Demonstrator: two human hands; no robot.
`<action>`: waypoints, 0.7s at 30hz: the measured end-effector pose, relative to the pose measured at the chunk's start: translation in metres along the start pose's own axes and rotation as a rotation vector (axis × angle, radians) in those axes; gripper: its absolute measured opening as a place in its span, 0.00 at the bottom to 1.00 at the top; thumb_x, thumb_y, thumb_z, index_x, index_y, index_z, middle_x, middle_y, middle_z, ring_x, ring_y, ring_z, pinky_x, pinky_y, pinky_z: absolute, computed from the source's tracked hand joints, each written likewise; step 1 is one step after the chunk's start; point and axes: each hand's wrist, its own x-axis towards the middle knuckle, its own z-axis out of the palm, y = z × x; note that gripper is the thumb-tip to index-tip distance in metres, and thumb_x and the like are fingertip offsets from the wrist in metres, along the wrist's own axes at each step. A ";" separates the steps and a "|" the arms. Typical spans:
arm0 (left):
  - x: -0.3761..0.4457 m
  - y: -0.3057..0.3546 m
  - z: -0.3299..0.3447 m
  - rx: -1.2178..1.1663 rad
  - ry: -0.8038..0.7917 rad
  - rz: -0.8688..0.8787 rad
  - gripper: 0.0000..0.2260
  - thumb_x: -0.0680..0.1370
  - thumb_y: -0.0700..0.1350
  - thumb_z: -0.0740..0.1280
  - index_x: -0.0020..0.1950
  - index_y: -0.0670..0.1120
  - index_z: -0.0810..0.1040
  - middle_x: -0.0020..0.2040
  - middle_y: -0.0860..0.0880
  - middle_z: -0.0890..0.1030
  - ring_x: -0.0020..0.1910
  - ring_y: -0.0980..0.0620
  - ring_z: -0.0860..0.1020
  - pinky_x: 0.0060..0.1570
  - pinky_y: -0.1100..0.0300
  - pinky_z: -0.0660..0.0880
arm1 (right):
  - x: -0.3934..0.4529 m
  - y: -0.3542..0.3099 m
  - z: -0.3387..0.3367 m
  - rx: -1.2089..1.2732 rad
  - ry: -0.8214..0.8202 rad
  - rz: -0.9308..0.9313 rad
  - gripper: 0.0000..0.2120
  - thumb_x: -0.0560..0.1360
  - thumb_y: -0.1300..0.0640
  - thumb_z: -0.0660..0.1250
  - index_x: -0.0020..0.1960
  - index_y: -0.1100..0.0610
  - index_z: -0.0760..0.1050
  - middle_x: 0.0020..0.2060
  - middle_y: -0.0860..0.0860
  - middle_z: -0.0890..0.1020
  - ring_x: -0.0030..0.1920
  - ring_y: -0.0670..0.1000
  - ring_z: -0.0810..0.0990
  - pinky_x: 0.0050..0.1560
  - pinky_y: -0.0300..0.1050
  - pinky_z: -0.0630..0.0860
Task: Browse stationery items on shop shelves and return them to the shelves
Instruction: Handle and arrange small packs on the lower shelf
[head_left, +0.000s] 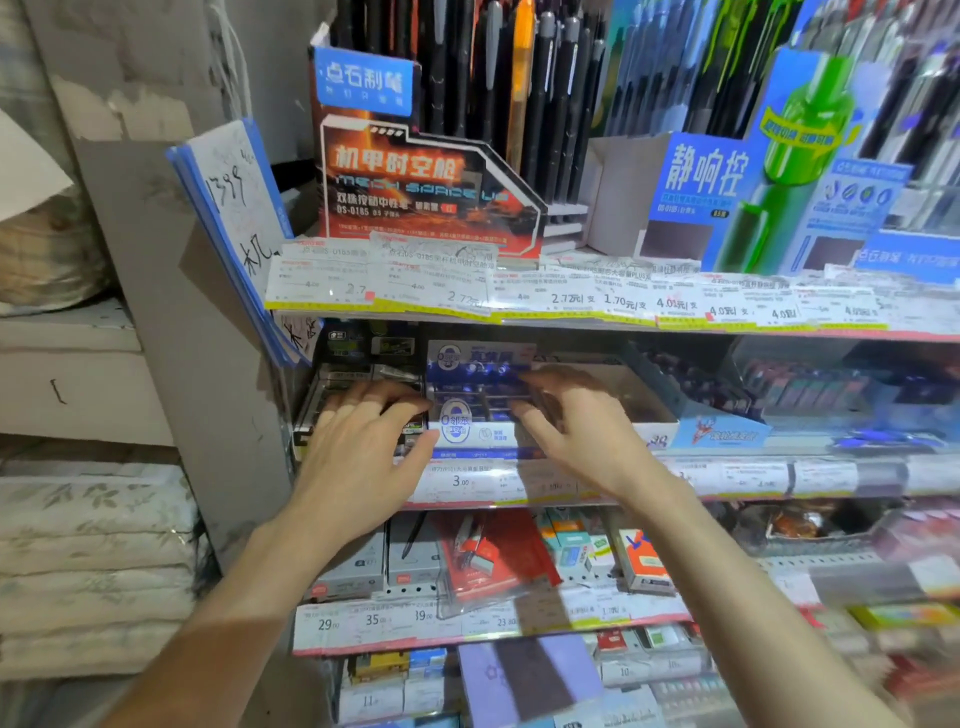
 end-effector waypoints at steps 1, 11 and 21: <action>-0.002 0.001 0.001 -0.013 0.013 -0.006 0.20 0.77 0.59 0.57 0.61 0.52 0.80 0.57 0.49 0.79 0.55 0.43 0.76 0.54 0.49 0.71 | -0.008 0.000 0.000 -0.011 0.040 0.014 0.17 0.79 0.48 0.65 0.64 0.54 0.77 0.55 0.53 0.83 0.56 0.57 0.79 0.52 0.47 0.72; -0.048 0.049 -0.001 -0.313 0.292 0.005 0.10 0.79 0.44 0.67 0.61 0.46 0.79 0.56 0.53 0.76 0.57 0.55 0.73 0.59 0.73 0.63 | -0.100 0.014 0.007 0.260 0.333 -0.043 0.17 0.79 0.53 0.67 0.66 0.57 0.75 0.67 0.50 0.75 0.69 0.50 0.71 0.70 0.43 0.66; -0.111 0.097 0.070 -0.723 0.233 -0.478 0.11 0.78 0.38 0.68 0.53 0.54 0.80 0.49 0.53 0.80 0.45 0.56 0.79 0.44 0.71 0.73 | -0.175 0.082 0.022 0.461 0.188 0.291 0.13 0.79 0.46 0.63 0.61 0.46 0.75 0.55 0.34 0.75 0.52 0.36 0.76 0.51 0.25 0.69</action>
